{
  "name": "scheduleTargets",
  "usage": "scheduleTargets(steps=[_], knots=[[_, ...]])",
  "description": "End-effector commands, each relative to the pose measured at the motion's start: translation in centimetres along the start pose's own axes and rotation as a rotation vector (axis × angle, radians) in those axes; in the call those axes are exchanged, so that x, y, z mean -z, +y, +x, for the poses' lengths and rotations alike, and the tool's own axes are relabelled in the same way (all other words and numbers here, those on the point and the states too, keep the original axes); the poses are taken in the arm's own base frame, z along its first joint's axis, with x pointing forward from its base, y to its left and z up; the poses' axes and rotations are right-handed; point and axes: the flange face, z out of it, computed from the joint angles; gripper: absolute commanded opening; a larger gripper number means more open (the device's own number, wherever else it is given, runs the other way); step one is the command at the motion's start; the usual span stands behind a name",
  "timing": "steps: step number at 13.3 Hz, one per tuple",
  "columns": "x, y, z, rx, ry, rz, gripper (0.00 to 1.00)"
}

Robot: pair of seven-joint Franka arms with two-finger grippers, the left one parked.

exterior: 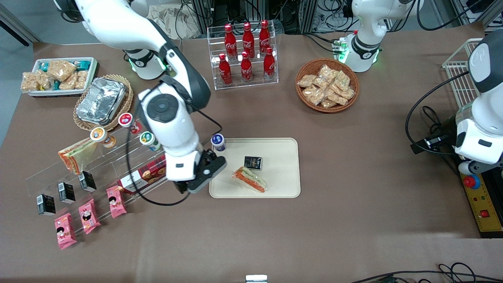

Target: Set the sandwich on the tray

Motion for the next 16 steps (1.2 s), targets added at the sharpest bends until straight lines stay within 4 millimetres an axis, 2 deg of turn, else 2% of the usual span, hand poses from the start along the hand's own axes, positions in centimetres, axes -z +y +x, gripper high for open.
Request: scheduleTargets(steps=[1,2,4,5,7,8,9,10,13,15,16], knots=[[3.3,3.3,-2.5,-0.065,-0.044,0.012,0.97],[3.7,3.7,-2.7,-0.078,-0.047,0.011,0.97],[3.7,6.8,-4.1,-0.153,-0.052,0.054,0.97],[4.6,8.1,-4.6,-0.214,-0.033,0.117,0.97],[6.2,12.9,-6.9,-0.363,0.023,0.225,0.97],[7.0,13.9,-7.9,-0.389,0.01,0.247,0.97],[8.2,15.7,-9.5,-0.418,-0.01,0.246,0.97],[10.6,16.9,-11.2,-0.439,-0.016,0.242,0.97],[15.3,20.4,-16.1,-0.52,-0.049,0.231,0.97],[17.0,21.2,-18.4,-0.618,-0.126,0.17,0.97],[17.9,20.9,-18.7,-0.69,-0.154,0.108,0.97]])
